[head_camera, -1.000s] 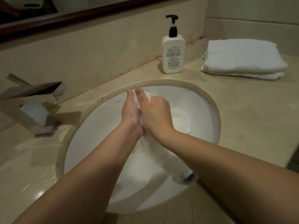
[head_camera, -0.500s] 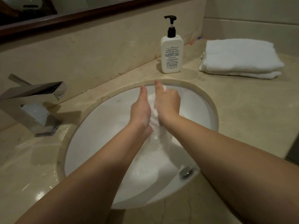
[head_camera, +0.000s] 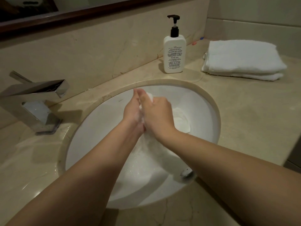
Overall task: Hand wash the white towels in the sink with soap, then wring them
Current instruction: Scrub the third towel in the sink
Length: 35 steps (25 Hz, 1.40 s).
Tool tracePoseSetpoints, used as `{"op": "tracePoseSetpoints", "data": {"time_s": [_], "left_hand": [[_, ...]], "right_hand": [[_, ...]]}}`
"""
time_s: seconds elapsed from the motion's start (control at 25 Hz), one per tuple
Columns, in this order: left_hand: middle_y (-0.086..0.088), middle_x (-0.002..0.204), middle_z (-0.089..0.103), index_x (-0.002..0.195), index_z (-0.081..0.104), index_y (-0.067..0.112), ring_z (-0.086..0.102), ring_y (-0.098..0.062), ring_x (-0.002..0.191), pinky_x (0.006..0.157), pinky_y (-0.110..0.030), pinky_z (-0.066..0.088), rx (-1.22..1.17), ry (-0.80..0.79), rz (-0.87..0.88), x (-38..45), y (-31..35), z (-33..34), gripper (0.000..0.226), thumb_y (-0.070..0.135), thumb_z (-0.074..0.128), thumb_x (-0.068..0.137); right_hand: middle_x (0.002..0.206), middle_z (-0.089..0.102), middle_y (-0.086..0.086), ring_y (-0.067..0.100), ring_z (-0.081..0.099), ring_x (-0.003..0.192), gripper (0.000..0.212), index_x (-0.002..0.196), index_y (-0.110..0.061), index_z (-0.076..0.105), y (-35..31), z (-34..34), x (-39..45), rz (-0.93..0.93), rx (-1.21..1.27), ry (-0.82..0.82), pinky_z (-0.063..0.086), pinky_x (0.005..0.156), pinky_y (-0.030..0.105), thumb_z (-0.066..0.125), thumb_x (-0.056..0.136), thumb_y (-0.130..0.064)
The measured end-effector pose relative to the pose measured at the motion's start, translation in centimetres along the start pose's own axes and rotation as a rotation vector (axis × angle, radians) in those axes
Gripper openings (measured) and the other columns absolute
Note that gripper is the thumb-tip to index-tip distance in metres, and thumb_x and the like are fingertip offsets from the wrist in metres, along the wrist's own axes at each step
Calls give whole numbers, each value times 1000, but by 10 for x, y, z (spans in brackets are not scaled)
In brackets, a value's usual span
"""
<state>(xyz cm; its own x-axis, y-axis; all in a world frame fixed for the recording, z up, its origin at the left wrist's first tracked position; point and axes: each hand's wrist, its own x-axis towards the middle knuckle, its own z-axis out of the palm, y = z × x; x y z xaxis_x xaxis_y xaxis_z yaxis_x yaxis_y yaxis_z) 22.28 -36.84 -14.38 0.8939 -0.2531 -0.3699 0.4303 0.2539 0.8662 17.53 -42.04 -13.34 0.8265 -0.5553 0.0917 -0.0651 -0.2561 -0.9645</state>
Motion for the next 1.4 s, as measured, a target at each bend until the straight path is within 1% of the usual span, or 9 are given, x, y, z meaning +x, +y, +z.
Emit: {"op": "tracePoseSetpoints", "data": {"time_s": [0.12, 0.28, 0.44, 0.6, 0.76, 0.92, 1.08, 1.24, 1.4], "left_hand": [[-10, 87, 78, 103, 72, 11, 76, -24, 79, 69, -32, 56, 124, 0, -58, -3, -3, 7, 66, 71, 45, 95], [-1, 57, 64, 77, 57, 14, 65, -13, 52, 52, -19, 50, 6, 6, -10, 1, 1, -3, 53, 58, 44, 103], [-12, 97, 78, 106, 73, 11, 76, -27, 90, 80, -36, 58, 121, -19, -55, -9, -4, 8, 69, 72, 45, 95], [0, 60, 66, 79, 59, 15, 67, -15, 56, 57, -24, 54, -19, 61, -10, -3, 0, -4, 56, 67, 48, 97], [-13, 94, 78, 100, 74, 12, 76, -30, 88, 86, -42, 60, 129, -1, -41, -12, -4, 7, 71, 76, 46, 91], [-2, 58, 65, 78, 59, 16, 67, -17, 58, 55, -23, 54, -75, 71, -34, -4, 0, -2, 58, 69, 44, 98], [-13, 93, 78, 98, 76, 9, 75, -25, 76, 65, -30, 55, 8, -43, -109, -15, 0, 6, 71, 71, 42, 96], [1, 52, 65, 84, 54, 17, 66, -11, 46, 63, -26, 50, -119, -34, -63, -9, -3, -1, 55, 64, 33, 102], [-13, 96, 77, 109, 71, 9, 71, -27, 98, 99, -35, 51, -88, -121, -170, -15, 0, 4, 73, 71, 35, 98]], "right_hand": [[65, 63, 9, 28, 64, 67, 60, 57, -14, 50, 1, -8, 17, 106, 63, 130, 49, 65, 37, 49, 99, -57], [58, 55, 2, 27, 59, 64, 60, 52, -18, 47, -2, 1, -7, -14, 27, -38, 43, 62, 37, 50, 98, -57], [69, 64, 11, 32, 66, 73, 60, 58, -14, 49, 2, -8, 23, 170, 69, 122, 47, 66, 36, 47, 100, -57], [72, 67, 10, 32, 67, 76, 58, 61, -14, 56, 2, 3, -5, 34, 48, -66, 50, 70, 38, 50, 97, -58], [74, 66, 9, 29, 65, 76, 60, 65, -11, 56, 3, -9, 23, 203, 85, 118, 46, 67, 34, 46, 99, -58], [66, 62, 7, 27, 64, 70, 57, 57, -18, 51, 0, 2, -8, 40, 68, -75, 43, 63, 32, 49, 98, -57], [67, 60, 7, 29, 62, 73, 61, 58, -14, 48, -3, -6, 21, 150, 43, 127, 39, 66, 33, 44, 101, -58], [70, 66, 12, 31, 63, 75, 61, 63, -12, 58, -1, -1, -9, -96, -100, -98, 46, 70, 37, 44, 100, -58], [61, 56, 5, 25, 55, 65, 62, 55, -15, 46, -3, -9, 21, 17, -74, 91, 36, 65, 33, 43, 102, -56]]}}
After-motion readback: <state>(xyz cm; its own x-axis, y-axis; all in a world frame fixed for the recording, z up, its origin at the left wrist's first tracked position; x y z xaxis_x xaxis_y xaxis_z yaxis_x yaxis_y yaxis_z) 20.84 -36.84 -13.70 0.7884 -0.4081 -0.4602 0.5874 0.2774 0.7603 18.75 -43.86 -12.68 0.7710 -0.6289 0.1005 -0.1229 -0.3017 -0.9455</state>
